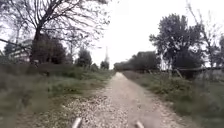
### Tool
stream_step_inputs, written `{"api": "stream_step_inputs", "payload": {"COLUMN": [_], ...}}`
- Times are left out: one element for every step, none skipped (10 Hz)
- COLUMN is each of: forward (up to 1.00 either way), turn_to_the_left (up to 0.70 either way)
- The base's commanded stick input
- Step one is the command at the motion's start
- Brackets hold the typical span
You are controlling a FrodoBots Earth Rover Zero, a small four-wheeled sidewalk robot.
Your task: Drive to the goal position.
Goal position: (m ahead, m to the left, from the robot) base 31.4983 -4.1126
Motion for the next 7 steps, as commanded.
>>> {"api": "stream_step_inputs", "payload": {"forward": [0.61,0.61,0.61,0.61,0.61,0.61,0.61], "turn_to_the_left": [0.0,0.0,0.0,0.0,0.0,0.0,0.0]}}
